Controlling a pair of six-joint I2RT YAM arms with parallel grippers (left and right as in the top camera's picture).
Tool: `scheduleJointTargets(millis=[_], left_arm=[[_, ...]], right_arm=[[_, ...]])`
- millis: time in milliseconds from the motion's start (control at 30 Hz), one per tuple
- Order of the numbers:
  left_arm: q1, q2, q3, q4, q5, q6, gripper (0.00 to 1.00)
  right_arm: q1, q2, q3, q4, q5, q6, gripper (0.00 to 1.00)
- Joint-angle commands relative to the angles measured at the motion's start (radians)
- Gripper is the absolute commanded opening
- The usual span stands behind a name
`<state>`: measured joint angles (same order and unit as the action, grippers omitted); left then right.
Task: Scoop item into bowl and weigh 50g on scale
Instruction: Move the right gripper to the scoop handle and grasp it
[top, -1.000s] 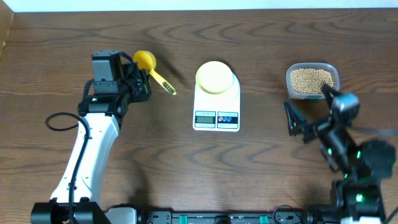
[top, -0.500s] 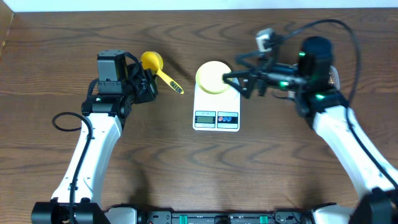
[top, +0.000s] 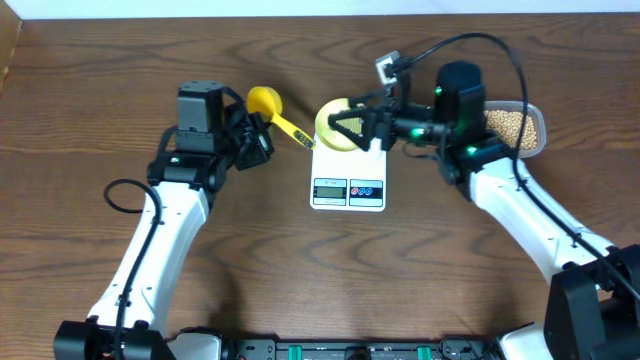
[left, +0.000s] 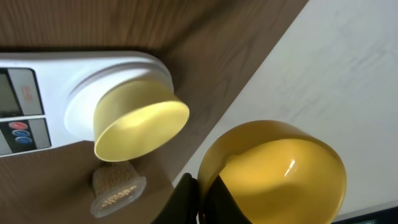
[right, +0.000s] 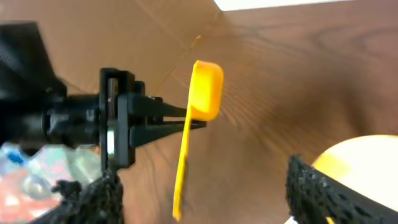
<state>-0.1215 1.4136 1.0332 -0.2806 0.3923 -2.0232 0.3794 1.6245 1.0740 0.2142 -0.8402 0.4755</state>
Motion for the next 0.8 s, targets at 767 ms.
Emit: scheduleJointTargets(millis=[767], left_arm=[[-0.034,-0.009,0.018,0.013,-0.034,-0.064,0.08]], right_arm=[[0.303,0.064,0.022,-0.023,0.672,0.348,0.37]])
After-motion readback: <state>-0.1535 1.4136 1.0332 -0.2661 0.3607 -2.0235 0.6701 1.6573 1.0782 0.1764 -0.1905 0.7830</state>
